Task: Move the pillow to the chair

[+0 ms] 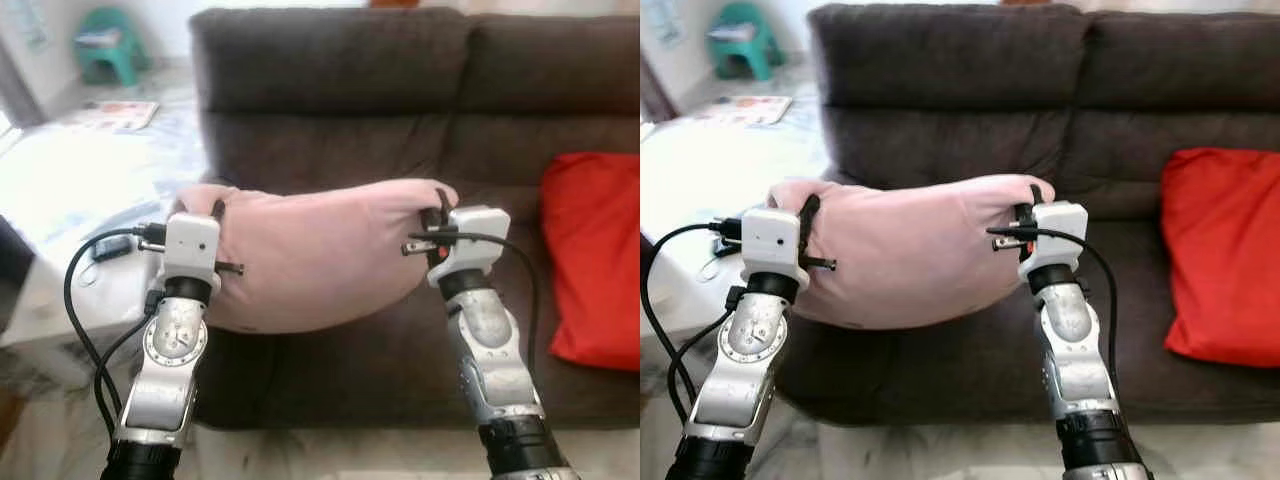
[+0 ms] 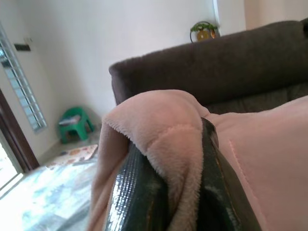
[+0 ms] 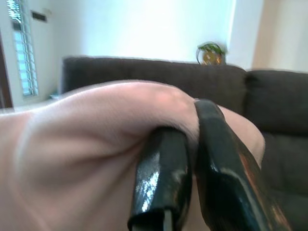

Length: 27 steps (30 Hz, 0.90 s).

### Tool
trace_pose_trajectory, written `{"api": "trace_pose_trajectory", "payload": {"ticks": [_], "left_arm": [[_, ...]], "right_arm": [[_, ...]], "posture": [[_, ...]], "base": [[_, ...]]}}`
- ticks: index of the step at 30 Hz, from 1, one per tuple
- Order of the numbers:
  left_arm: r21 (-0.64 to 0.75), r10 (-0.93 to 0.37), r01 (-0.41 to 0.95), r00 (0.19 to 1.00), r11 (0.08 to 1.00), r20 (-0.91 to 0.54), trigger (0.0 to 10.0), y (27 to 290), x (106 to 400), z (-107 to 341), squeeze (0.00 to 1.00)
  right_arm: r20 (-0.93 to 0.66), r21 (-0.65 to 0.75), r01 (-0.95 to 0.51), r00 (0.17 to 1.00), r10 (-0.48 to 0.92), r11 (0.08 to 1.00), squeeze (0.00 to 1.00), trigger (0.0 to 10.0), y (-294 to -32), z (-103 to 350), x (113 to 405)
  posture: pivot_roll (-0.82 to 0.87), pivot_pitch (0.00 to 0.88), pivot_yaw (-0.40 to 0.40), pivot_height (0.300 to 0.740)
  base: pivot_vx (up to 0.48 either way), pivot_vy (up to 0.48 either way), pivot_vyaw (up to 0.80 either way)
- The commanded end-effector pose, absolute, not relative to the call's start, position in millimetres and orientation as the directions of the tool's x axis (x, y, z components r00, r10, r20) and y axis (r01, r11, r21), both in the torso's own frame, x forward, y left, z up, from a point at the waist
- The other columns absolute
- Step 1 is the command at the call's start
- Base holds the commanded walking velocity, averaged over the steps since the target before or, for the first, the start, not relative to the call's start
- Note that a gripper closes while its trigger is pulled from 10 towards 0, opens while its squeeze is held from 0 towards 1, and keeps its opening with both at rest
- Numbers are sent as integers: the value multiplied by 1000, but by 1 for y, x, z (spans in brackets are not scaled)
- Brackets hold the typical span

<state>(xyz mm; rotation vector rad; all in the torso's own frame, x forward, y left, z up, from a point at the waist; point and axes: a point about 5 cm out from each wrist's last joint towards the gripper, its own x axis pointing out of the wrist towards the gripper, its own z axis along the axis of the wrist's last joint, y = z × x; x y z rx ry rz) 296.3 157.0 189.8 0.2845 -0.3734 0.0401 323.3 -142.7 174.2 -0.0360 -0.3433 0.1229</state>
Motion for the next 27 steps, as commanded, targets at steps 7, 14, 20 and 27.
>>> {"api": "trace_pose_trajectory", "payload": {"ticks": [7, 14, 20, 27], "left_arm": [[259, 4, -122, 910, 958, 414, 10000, 163, 295, 201, 0], [260, -2, -114, 912, 959, 410, 10000, 162, 296, 201, 0], [260, -3, -110, 918, 959, 397, 10000, 162, 294, 197, 0], [179, -50, -1, 959, 984, 280, 10000, 159, 298, 181, 0]], "right_arm": [[393, -60, -130, 908, 143, 990, 0, 10000, -138, 189, 324], [387, -62, -135, 910, 148, 989, 0, 10000, -138, 188, 324], [377, -66, -136, 914, 151, 989, 0, 10000, -139, 186, 323], [349, -80, -141, 923, 160, 987, 0, 10000, -138, 183, 326]], "posture": [[52, 40, -1, 740], [51, 45, -4, 740], [52, 54, -5, 740], [54, 56, -6, 740]], "base": [[306, 0, 0], [307, 0, 0], [304, 0, 0], [132, 0, 0]]}}
